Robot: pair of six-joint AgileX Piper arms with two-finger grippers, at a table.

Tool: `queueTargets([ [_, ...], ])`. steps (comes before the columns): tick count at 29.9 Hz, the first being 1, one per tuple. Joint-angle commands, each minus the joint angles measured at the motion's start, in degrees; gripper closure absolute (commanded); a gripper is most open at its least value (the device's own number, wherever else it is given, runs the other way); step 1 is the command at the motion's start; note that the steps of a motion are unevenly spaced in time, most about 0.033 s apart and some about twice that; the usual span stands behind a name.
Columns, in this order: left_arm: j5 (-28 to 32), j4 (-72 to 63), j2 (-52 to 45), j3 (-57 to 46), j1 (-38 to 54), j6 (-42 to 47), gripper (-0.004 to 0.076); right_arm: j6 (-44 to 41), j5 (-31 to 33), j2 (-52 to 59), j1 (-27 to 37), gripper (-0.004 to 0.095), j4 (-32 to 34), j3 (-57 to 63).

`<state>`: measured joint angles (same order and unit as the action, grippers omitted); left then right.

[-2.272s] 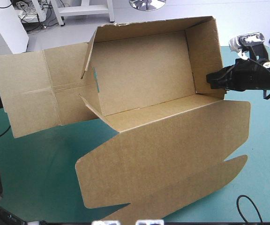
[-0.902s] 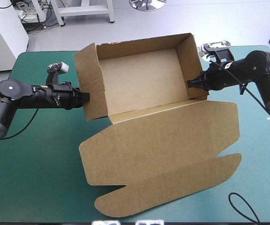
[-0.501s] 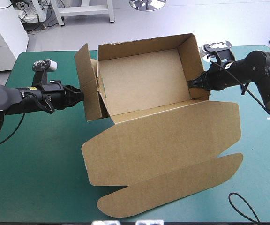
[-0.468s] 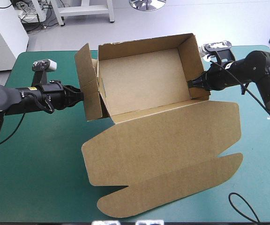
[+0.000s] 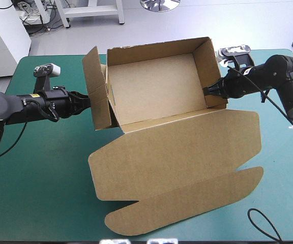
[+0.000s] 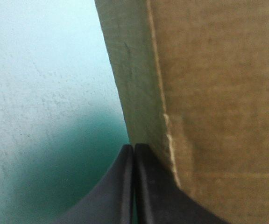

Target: Fold the box

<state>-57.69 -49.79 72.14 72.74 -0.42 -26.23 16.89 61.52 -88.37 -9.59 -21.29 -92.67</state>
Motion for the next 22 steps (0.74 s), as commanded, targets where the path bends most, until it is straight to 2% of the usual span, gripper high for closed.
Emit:
queueTargets([
  [1,2.6,-3.7,-1.6,1.8,-1.2,0.3,0.0734,-0.5,-2.6,2.3,0.1,0.0919,-2.4,-1.4],
  [13,2.6,-2.4,0.1,1.8,-3.5,0.1,0.0718,-0.1,-2.8,2.3,0.1,0.0919,-2.3,-1.4],
  [15,2.6,-2.4,0.2,1.8,-3.5,0.0,0.0664,-0.1,-2.8,2.3,0.1,0.0919,-2.1,-1.4],
  [18,2.6,-2.4,0.2,1.8,-3.5,-1.4,0.0496,0.1,-2.8,2.3,0.1,0.0919,-1.7,-1.4],
  [20,2.7,-3.0,0.2,1.8,-3.5,-1.4,0.0343,0.1,-2.8,2.3,0.1,0.0919,-1.1,-1.4],
  [22,2.6,-3.4,0.2,1.8,-3.5,-0.9,0.0251,-0.1,-2.6,2.3,0.1,0.0919,-0.8,-1.4],
])
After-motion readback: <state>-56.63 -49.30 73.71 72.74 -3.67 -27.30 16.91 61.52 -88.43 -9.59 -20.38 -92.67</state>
